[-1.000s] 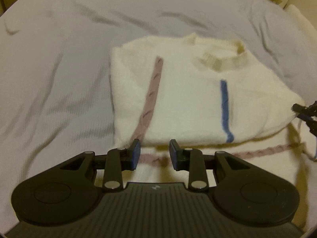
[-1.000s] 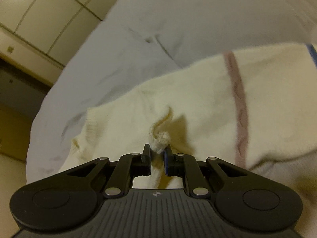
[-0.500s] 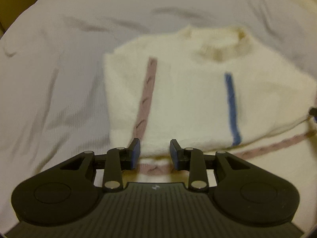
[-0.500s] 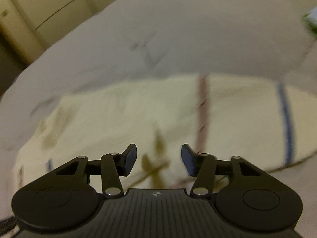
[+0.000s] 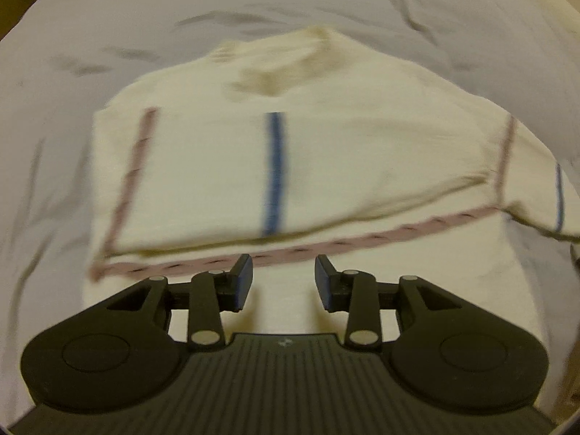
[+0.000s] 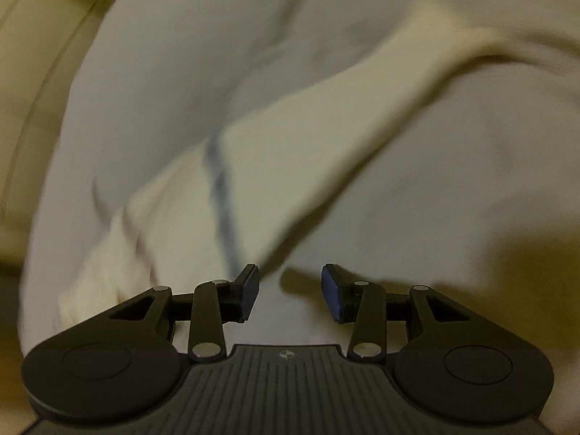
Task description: Fold clothes
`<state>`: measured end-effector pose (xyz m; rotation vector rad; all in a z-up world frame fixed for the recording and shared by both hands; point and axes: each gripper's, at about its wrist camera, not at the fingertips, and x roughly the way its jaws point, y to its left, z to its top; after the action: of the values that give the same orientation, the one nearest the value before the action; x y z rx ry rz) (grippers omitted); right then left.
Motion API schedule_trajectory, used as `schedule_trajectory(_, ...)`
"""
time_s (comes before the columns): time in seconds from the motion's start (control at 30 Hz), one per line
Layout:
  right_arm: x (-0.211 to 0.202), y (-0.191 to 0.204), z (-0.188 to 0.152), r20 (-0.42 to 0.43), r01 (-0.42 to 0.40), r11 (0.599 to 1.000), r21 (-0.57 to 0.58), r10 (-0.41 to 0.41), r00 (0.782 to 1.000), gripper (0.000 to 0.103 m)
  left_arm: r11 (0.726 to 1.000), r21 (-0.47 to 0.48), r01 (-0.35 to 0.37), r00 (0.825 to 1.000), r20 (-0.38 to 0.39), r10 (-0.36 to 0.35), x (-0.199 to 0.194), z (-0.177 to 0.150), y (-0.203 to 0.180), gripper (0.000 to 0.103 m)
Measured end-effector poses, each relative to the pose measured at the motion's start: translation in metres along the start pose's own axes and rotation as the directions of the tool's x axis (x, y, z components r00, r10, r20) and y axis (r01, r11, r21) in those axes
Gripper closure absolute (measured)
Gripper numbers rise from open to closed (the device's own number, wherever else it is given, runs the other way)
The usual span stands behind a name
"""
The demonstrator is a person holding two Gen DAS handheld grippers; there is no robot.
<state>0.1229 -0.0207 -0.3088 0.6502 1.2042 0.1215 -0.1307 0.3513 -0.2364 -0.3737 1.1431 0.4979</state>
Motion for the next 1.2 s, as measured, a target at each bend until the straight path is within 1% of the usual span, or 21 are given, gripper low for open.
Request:
schedule_trajectory(0.13,-0.009,-0.038,0.039,0.103,-0.06,0.985,0.164,0.043,0.994,0.061,0.999,0.036,0.014,1.0,-0.007,-0.014,0.005,0.008,-0.03,0.071)
schedule_trajectory(0.27,0.009,-0.05,0.062,0.102,-0.06,0.969,0.239,0.037,0.994,0.062,1.0,0.024,0.01,1.0,-0.002,-0.01,0.002,0.012,-0.024,0.071)
schedule_trajectory(0.3,0.014,-0.048,0.064,0.096,-0.053,0.968,0.243,0.03,0.995,0.07,1.0,0.019,0.008,1.0,0.0,-0.008,0.0,0.012,-0.021,0.071)
schedule_trajectory(0.33,0.018,-0.046,0.066,0.091,-0.046,0.968,0.248,0.024,0.996,0.086,1.0,0.013,0.007,1.0,0.001,-0.007,-0.001,0.012,-0.018,0.071)
schedule_trajectory(0.4,-0.006,-0.046,0.074,0.112,-0.006,0.984,0.181,-0.014,0.994,0.091,1.0,0.002,0.004,1.0,0.005,-0.004,-0.004,0.012,-0.011,0.071)
schedule_trajectory(0.47,-0.029,-0.019,0.074,0.169,0.048,0.999,0.023,-0.051,0.984,0.092,1.0,-0.01,0.001,1.0,0.008,-0.001,-0.007,0.013,-0.005,0.071)
schedule_trajectory(0.5,-0.036,0.002,0.065,0.193,0.057,0.995,-0.08,-0.04,0.98,0.092,1.0,-0.015,-0.001,1.0,0.009,0.001,-0.008,0.013,-0.002,0.071)
schedule_trajectory(0.53,-0.041,0.029,0.048,0.2,0.036,0.98,-0.198,0.005,0.98,0.092,1.0,-0.021,-0.002,1.0,0.011,0.002,-0.01,0.013,0.002,0.071)
schedule_trajectory(0.57,-0.045,0.055,0.03,0.202,0.016,0.95,-0.313,0.05,0.978,0.092,1.0,-0.027,-0.004,1.0,0.012,0.004,-0.011,0.013,0.005,0.071)
schedule_trajectory(0.6,-0.05,0.081,0.012,0.198,-0.003,0.906,-0.424,0.096,0.976,0.092,0.999,-0.032,-0.005,1.0,0.014,0.006,-0.013,0.013,0.008,0.071)
schedule_trajectory(0.63,-0.055,0.107,-0.006,0.189,-0.02,0.848,-0.529,0.14,0.972,0.092,0.999,-0.047,-0.003,1.0,0.015,0.004,-0.016,0.01,0.015,0.071)
schedule_trajectory(0.7,-0.064,0.159,-0.042,0.155,-0.047,0.697,-0.715,0.224,0.962,0.093,0.997,-0.081,-0.004,1.0,0.014,0.005,-0.021,0.002,0.029,0.071)
schedule_trajectory(0.77,-0.071,0.205,-0.081,0.079,-0.087,0.516,-0.852,0.291,0.953,0.091,0.994,-0.113,-0.007,1.0,0.014,0.009,-0.028,-0.005,0.044,0.071)
schedule_trajectory(0.8,-0.067,0.217,-0.107,-0.005,-0.14,0.441,-0.887,0.294,0.956,0.087,0.992,-0.128,-0.009,1.0,0.011,0.01,-0.031,-0.009,0.051,0.071)
schedule_trajectory(0.83,-0.06,0.224,-0.131,-0.074,-0.176,0.384,-0.906,0.264,0.962,0.067,0.99,-0.142,-0.011,1.0,0.009,0.012,-0.033,-0.014,0.058,0.071)
schedule_trajectory(0.9,-0.043,0.227,-0.176,-0.173,-0.216,0.298,-0.93,0.162,0.971,0.044,0.985,-0.17,-0.01,1.0,-0.005,0.009,-0.036,-0.023,0.07,0.071)
schedule_trajectory(0.93,-0.035,0.225,-0.193,-0.208,-0.23,0.27,-0.935,0.108,0.972,0.045,0.983,-0.185,-0.007,1.0,-0.011,0.005,-0.036,-0.027,0.076,0.071)
schedule_trajectory(1.0,-0.02,0.209,-0.212,-0.244,-0.236,0.255,-0.938,-0.001,0.97,0.045,0.979,-0.203,0.019,0.999,-0.024,-0.024,-0.033,-0.031,0.078,0.071)
schedule_trajectory(1.03,-0.013,0.201,-0.216,-0.253,-0.233,0.259,-0.938,-0.049,0.966,0.045,0.977,-0.212,0.032,0.999,-0.03,-0.039,-0.031,-0.033,0.079,0.071)
schedule_trajectory(1.1,-0.006,0.185,-0.206,-0.239,-0.194,0.311,-0.93,-0.115,0.964,0.045,0.972,-0.225,0.064,0.997,-0.037,-0.074,-0.024,-0.034,0.075,0.071)
schedule_trajectory(1.2,-0.004,0.163,-0.177,-0.205,-0.115,0.417,-0.902,-0.179,0.962,0.045,0.961,-0.245,0.129,0.989,-0.032,-0.141,-0.01,-0.025,0.063,0.068)
